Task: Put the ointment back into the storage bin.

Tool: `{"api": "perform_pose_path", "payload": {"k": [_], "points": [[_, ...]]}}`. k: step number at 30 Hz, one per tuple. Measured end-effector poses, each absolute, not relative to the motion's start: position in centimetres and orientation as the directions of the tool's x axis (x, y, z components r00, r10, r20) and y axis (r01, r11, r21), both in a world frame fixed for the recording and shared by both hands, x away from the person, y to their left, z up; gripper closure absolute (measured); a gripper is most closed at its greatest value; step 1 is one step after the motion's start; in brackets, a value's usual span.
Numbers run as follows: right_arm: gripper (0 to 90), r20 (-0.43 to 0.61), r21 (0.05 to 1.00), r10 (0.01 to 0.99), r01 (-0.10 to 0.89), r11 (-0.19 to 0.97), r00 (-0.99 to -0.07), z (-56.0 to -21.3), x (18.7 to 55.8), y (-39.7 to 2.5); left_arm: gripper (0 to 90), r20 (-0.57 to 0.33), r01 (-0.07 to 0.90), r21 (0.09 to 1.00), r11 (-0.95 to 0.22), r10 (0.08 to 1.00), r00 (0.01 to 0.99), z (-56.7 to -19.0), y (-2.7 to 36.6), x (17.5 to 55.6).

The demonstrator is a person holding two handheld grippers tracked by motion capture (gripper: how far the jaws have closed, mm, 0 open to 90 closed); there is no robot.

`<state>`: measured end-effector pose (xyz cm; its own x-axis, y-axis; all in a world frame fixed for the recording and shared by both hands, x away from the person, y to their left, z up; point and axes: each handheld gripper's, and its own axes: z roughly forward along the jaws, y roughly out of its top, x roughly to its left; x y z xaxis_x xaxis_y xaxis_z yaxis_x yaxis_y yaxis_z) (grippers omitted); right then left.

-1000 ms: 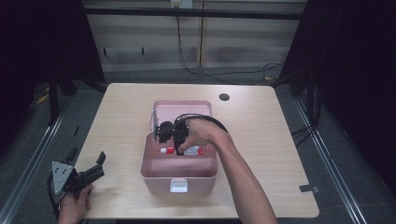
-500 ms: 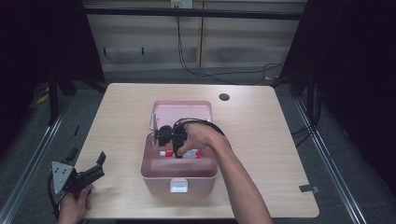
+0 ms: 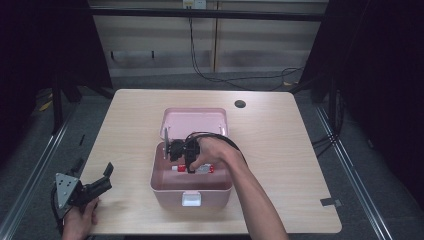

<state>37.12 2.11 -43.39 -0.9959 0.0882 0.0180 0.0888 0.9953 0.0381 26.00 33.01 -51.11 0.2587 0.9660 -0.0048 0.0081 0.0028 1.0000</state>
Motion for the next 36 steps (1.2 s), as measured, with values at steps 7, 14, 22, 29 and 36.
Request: {"api": "perform_pose_path", "payload": {"k": [7,14,22,29,36], "points": [[71.3,-0.014,0.033,0.081,0.08,0.996,-0.997,-43.8,36.7,2.5,3.4,-0.004,0.009,1.0,0.002,0.966,0.258,-51.1,33.0,26.0],[71.3,-0.049,0.039,0.075,0.073,0.997,-0.996,-44.2,36.2,2.6,3.4,-0.003,0.009,1.0,0.001,0.966,0.258,-51.1,33.0,26.0],[71.3,-0.058,0.025,0.084,0.083,0.996,-0.995,-45.0,36.0,2.7,3.4,-0.003,0.009,1.0,0.0,0.966,0.257,-51.1,33.0,26.0],[71.3,-0.078,0.043,0.091,0.088,0.995,-0.993,-45.1,36.0,2.8,3.4,-0.001,0.008,1.0,-0.001,0.965,0.262,-51.1,33.0,26.0],[71.3,-0.083,0.032,0.099,0.096,0.995,-0.992,-45.5,36.0,2.7,3.4,-0.004,0.006,1.0,0.003,0.964,0.265,-51.1,33.0,26.0]]}}
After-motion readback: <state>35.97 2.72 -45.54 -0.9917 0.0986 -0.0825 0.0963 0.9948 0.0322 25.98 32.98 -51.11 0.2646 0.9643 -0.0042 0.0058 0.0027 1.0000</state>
